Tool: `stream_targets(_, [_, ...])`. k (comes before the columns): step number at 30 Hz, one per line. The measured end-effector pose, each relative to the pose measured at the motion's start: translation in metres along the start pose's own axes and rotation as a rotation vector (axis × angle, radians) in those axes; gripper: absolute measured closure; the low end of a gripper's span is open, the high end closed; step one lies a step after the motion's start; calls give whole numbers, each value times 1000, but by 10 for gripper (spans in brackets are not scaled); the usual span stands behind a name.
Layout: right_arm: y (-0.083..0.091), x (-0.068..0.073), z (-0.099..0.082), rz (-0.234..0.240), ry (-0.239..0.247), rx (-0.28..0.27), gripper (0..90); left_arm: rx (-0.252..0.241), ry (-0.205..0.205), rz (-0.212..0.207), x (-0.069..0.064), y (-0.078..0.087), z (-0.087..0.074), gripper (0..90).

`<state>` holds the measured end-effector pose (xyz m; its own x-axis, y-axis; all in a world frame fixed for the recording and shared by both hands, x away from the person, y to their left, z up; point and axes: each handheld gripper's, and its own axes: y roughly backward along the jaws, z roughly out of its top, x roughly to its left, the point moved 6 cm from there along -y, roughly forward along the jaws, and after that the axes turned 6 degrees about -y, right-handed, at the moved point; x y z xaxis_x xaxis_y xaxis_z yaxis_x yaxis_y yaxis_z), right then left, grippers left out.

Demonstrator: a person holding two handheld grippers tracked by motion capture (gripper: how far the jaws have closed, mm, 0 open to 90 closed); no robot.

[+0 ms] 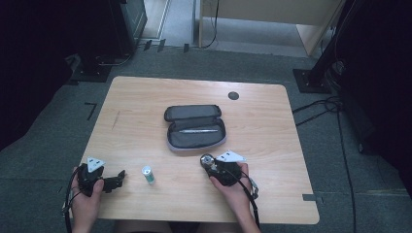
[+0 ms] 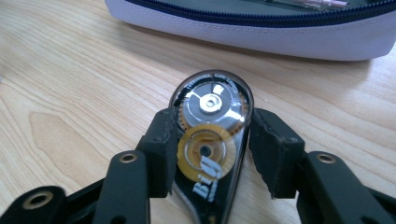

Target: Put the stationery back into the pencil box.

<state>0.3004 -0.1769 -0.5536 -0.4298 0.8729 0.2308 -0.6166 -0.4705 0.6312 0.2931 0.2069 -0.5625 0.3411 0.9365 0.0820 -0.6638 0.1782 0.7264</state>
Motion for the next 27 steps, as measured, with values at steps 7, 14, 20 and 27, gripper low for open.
stream_targets(7, [2,-2,-1,18,-11,0,558,0,0,0,0,0,0,13])
stream_targets(14, [5,-2,-1,27,-4,-3,597,0,0,0,0,0,0,13])
stream_targets(20, [5,-2,-2,32,-4,-1,596,0,0,0,0,0,0,13])
stream_targets(27, [8,-2,0,41,-2,-16,643,0,0,0,0,0,0,13])
